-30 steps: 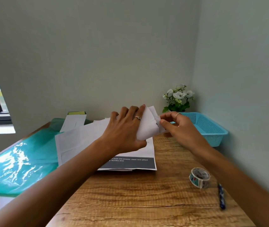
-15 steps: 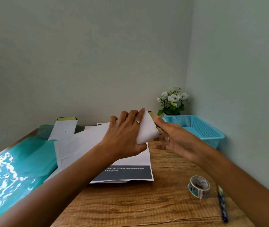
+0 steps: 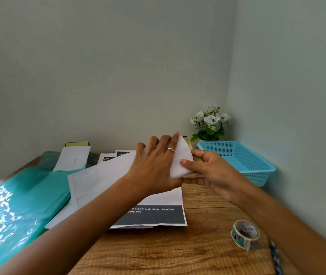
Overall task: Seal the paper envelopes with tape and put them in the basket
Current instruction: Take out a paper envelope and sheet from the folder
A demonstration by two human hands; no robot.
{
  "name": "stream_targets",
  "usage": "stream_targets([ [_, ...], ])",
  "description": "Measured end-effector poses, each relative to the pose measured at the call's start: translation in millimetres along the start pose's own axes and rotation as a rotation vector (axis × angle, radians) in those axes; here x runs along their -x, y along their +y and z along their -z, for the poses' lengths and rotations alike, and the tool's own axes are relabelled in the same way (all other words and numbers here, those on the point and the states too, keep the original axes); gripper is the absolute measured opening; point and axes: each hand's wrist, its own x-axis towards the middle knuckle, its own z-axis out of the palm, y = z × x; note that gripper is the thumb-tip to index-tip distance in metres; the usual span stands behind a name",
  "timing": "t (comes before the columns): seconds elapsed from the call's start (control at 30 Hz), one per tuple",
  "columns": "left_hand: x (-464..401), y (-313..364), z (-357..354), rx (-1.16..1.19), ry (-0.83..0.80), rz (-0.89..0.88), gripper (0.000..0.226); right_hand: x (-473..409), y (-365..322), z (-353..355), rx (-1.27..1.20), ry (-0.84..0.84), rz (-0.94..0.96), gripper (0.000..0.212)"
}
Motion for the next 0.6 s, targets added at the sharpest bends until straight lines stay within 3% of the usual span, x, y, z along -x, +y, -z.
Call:
stream_targets([
  [0.17, -5.9, -2.8, 10.8, 0.199, -0.227, 0.049, 0.125, -7.3, -2.3, 2.5, -0.05, 0.096, 0.031, 0.031],
  [0.23, -12.8, -7.1, 18.5, 0.361, -0.275, 0.1, 0.119, -8.9, -4.2, 3.8, -0.075, 0.091, 0.04, 0.035],
  [0.37, -37.9, -30.9, 35.4, 0.612, -0.175, 0.211, 0.063, -14.1, -7.5, 5.7, -0.156, 0.107, 0.03, 0.055],
  [0.47, -51.6, -44.0, 40.0, 0.912, -0.222, 0.318, 0.023, -17.7, -11.3, 4.3, -0.213, 0.119, 0.051, 0.037],
  [0.6, -48.0, -43.6, 35.4, 1.174, -0.426, 0.333, 0.021, -21.7, -13.9, 4.4, -0.146, 0.134, 0.093, 0.018],
])
